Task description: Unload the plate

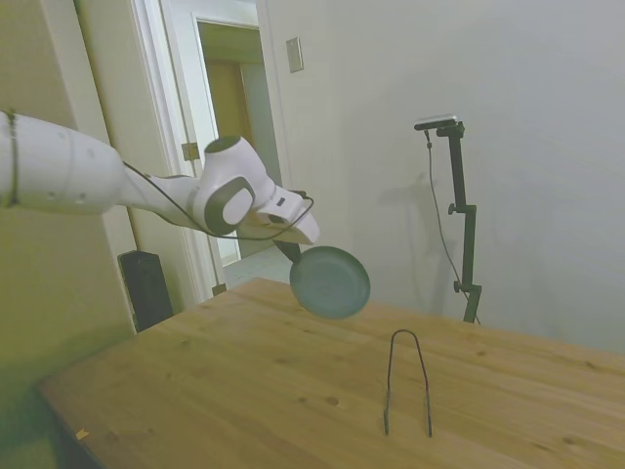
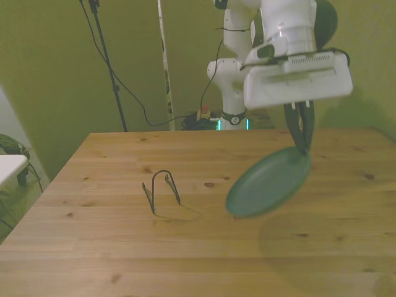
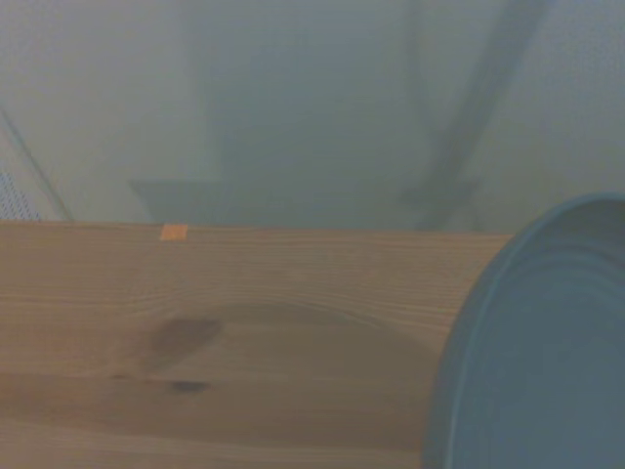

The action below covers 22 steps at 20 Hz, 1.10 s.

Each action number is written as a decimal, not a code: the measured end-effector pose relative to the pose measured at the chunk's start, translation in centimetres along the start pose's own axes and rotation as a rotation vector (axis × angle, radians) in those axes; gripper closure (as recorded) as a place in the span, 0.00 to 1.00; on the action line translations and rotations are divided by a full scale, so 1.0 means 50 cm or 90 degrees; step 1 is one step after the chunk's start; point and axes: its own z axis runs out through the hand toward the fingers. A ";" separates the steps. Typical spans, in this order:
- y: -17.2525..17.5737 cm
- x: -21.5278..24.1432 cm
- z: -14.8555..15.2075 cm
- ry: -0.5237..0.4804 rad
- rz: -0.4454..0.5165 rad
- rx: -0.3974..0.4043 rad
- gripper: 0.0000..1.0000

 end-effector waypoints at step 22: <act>0.055 0.023 0.320 -0.103 0.024 -0.105 0.00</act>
